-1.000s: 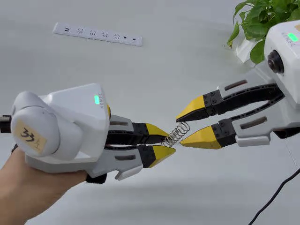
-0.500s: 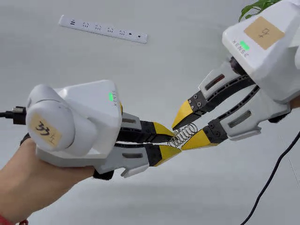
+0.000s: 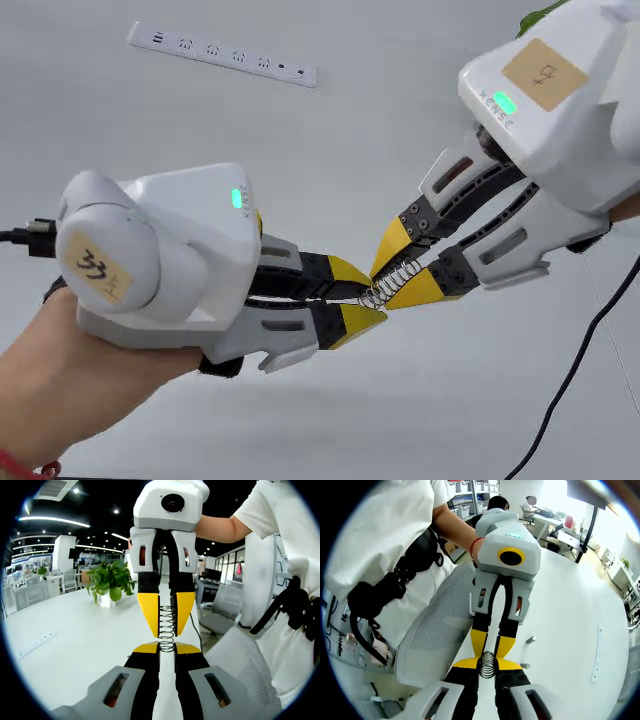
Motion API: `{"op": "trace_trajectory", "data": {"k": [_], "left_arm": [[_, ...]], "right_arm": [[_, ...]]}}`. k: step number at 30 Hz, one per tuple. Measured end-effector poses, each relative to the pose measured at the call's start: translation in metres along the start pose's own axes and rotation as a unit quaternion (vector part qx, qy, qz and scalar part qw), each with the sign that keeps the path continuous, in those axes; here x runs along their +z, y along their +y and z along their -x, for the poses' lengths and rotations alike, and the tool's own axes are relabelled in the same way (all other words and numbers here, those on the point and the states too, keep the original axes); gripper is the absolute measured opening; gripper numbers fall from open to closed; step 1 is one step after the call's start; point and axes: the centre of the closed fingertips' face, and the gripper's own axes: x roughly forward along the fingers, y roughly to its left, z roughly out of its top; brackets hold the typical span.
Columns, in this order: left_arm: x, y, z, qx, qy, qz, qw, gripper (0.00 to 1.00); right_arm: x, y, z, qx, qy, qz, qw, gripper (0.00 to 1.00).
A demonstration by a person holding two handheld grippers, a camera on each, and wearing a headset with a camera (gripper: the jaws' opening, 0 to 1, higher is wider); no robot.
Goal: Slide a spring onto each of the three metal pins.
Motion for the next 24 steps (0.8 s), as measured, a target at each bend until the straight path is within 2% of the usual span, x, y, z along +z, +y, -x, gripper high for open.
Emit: {"op": "trace_trajectory", "data": {"k": [17,24], "left_arm": [[-0.004,-0.001,0.001,-0.003,0.002,0.000,1.0000,0.08],[-0.014,0.001,0.010,0.006,0.015,0.002,0.9999,0.15]], "right_arm": [[0.002,0.000,-0.003,-0.006,-0.005,-0.010,0.9999,0.07],[0.002,-0.003,0.002,-0.017,-0.017,-0.024,0.9994,0.07]]}}
